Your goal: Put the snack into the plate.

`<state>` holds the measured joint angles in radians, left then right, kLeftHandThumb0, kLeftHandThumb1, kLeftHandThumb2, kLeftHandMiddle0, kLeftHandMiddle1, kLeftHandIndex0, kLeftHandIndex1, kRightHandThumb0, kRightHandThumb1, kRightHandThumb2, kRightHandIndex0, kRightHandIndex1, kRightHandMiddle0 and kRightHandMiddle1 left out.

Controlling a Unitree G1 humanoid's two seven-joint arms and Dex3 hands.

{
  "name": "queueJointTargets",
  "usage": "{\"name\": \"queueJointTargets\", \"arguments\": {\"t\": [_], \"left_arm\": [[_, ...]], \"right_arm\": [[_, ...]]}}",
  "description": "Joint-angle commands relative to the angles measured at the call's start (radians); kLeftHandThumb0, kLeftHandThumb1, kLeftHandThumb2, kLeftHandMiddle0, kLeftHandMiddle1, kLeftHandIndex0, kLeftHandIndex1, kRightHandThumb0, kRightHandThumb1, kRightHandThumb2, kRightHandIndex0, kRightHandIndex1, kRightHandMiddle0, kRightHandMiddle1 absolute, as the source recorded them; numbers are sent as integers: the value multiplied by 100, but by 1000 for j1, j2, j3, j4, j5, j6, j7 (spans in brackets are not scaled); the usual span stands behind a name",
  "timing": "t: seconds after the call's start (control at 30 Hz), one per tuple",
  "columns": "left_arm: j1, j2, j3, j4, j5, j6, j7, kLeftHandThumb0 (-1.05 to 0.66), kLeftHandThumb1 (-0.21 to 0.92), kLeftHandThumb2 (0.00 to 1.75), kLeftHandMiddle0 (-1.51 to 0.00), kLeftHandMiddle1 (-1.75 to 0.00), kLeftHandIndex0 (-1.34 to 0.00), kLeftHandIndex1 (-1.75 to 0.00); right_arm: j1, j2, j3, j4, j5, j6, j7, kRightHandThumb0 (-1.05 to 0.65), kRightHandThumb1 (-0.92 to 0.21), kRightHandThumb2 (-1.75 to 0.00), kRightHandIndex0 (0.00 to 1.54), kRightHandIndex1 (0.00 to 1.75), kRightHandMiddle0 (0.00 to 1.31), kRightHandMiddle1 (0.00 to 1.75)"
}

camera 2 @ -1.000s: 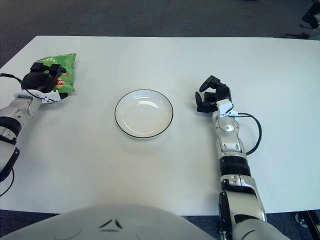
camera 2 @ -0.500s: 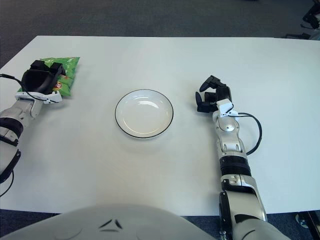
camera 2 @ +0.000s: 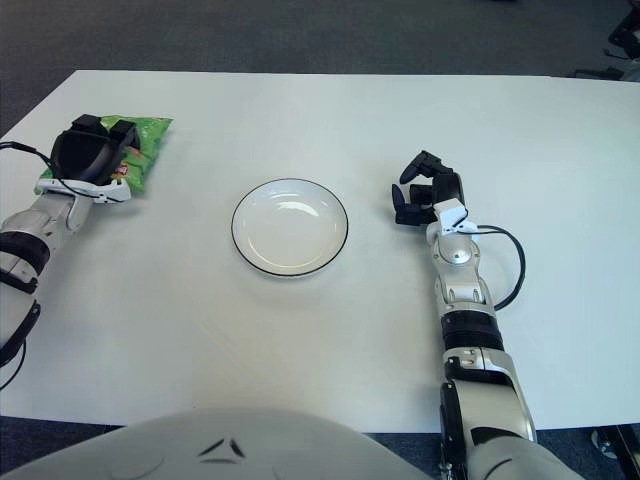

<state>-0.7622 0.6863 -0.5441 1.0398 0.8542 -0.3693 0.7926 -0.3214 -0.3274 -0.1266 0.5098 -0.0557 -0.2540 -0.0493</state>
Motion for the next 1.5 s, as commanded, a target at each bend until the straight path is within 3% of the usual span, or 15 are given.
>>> {"name": "queueJointTargets", "arguments": {"t": [0.0, 0.3, 0.5, 1.07, 1.47], "left_arm": [[21, 15, 25, -126, -3, -24, -3, 0, -5, 163, -98, -142, -70, -175], [121, 63, 122, -488, -18, -20, -113, 0, 0, 163, -90, -157, -63, -175], [151, 66, 173, -612, 10, -28, -112, 0, 1, 163, -88, -163, -61, -175], [106, 61, 235, -789, 75, -152, -111, 0, 0, 166, -88, -165, -62, -175], [78, -28, 214, -820, 93, -248, -108, 0, -4, 169, -91, -164, -65, -175]], "right_arm": [[44, 17, 7, 101, 8, 15, 32, -52, -24, -141, 136, 175, 68, 175], [17, 23, 1, 162, 12, -31, 40, -52, -23, -143, 133, 175, 69, 175], [10, 18, 5, 182, 9, -54, 46, -52, -22, -143, 132, 175, 69, 175], [-10, 17, 9, 227, 6, -90, 48, -52, -22, -143, 132, 175, 69, 175], [-13, 18, 10, 225, 8, -75, 51, -53, -22, -144, 132, 175, 70, 175]]}}
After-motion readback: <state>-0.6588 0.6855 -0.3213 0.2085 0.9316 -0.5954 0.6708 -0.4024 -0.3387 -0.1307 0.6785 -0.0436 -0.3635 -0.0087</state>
